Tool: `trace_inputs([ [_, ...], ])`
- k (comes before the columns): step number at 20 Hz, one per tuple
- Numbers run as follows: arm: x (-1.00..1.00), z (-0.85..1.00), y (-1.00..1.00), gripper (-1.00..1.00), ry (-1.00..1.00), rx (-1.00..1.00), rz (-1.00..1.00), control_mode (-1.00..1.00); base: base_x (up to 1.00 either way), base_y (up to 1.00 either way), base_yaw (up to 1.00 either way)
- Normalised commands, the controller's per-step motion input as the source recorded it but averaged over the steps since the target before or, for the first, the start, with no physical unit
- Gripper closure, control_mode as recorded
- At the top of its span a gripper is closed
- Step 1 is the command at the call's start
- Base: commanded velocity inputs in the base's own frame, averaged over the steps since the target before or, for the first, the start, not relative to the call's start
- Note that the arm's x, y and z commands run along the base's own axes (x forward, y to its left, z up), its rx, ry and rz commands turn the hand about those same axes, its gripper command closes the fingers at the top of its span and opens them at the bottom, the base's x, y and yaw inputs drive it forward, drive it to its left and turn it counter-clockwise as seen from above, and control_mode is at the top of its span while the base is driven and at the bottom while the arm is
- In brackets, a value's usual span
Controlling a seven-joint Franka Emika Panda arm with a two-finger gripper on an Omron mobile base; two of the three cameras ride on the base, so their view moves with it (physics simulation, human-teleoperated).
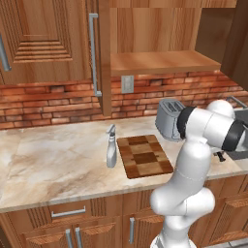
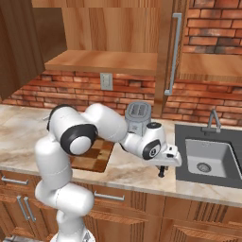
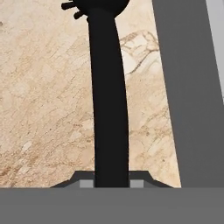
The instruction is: Grab the spray bottle from the cabinet, then place it next to the cutting board for sanitizing. Then grab the dish brush from the countertop next to the sink and place it next to the cutting board.
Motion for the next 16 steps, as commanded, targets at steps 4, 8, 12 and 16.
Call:
trace_inputs([
  [4, -0.49, 0.06, 0.08, 1.00, -0.14, 0.04, 0.00, -1.00, 0.00, 0.00, 0.00],
  [8, -0.69, 0.41, 0.41, 1.00, -0.13, 0.19, 0.00, -1.00, 0.00, 0.00, 0.00],
  [12, -0.52, 0.53, 0.78, 1.00, -0.06, 0.16, 0.05, -1.00, 0.00, 0.00, 0.00],
  [16, -0.25, 0.63, 0.73, 1.00, -0.01, 0.00, 0.07, -1.00, 0.00, 0.00, 0.00],
])
